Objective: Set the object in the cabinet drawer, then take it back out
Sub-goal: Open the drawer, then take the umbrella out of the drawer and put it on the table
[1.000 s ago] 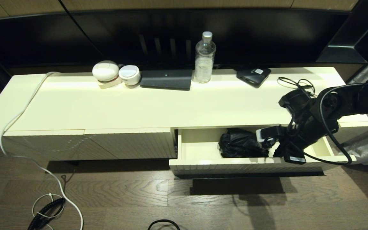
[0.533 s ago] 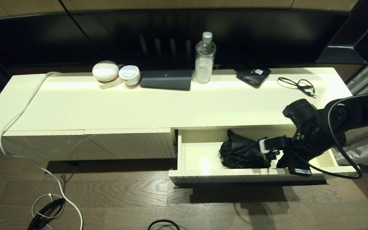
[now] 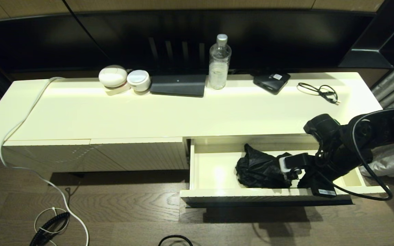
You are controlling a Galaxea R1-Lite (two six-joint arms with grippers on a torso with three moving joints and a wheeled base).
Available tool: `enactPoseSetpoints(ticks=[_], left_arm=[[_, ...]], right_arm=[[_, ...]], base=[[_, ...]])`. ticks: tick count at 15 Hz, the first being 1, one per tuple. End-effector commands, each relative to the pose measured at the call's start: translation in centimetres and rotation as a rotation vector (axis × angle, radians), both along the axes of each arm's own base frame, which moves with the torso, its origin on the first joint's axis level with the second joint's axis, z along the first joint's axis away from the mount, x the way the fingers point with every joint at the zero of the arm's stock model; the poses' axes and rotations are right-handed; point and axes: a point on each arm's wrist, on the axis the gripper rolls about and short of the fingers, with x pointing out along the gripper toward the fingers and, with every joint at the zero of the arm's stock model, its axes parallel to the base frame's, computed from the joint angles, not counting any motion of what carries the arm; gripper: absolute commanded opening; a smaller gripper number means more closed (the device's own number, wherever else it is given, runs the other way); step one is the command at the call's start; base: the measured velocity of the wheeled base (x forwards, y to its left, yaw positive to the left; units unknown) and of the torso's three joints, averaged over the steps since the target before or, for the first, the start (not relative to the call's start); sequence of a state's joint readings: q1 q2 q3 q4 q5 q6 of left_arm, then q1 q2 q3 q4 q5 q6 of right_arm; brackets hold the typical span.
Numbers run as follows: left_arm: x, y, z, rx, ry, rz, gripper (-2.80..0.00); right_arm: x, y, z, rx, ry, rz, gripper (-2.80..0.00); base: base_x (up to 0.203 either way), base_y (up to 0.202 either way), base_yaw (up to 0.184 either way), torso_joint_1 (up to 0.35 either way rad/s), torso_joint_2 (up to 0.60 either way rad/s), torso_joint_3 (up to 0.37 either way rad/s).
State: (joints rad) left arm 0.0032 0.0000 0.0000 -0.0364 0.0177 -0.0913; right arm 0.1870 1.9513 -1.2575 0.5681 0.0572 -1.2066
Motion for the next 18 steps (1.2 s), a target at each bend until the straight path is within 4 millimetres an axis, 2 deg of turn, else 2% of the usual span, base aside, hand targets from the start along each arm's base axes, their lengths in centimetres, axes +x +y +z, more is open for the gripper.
enactPoseSetpoints(ticks=[1, 4, 6, 9, 12, 13, 18], left_arm=[[0.0, 0.0, 0.0, -0.001, -0.002, 0.001, -2.80], [0.0, 0.0, 0.0, -0.001, -0.002, 0.001, -2.80], [0.0, 0.0, 0.0, -0.001, -0.002, 0.001, -2.80], [0.0, 0.0, 0.0, -0.001, -0.002, 0.001, -2.80], [0.0, 0.0, 0.0, -0.001, -0.002, 0.001, -2.80], [0.0, 0.0, 0.0, -0.001, -0.002, 0.001, -2.80], [0.0, 0.0, 0.0, -0.001, -0.002, -0.001, -2.80]], right_arm=[[-0.2, 0.0, 0.2, -0.001, 0.000, 0.008, -2.80], [-0.3, 0.0, 0.7, 0.000, -0.021, 0.011, -2.80], [-0.4, 0.0, 1.7, 0.006, -0.064, 0.005, -2.80], [-1.0, -0.4, 5.1, 0.029, -0.178, -0.009, -2.80], [-0.9, -0.3, 6.8, 0.040, -0.224, -0.012, -2.80], [-0.7, -0.1, 7.1, 0.045, -0.235, -0.013, 0.00], [1.5, 1.7, 7.3, 0.067, -0.253, 0.019, 0.00]], base=[[0.000, 0.000, 0.000, 0.000, 0.00, 0.000], [0.000, 0.000, 0.000, 0.000, 0.00, 0.000], [0.000, 0.000, 0.000, 0.000, 0.00, 0.000], [0.000, 0.000, 0.000, 0.000, 0.00, 0.000], [0.000, 0.000, 0.000, 0.000, 0.00, 0.000], [0.000, 0.000, 0.000, 0.000, 0.00, 0.000], [0.000, 0.000, 0.000, 0.000, 0.00, 0.000]])
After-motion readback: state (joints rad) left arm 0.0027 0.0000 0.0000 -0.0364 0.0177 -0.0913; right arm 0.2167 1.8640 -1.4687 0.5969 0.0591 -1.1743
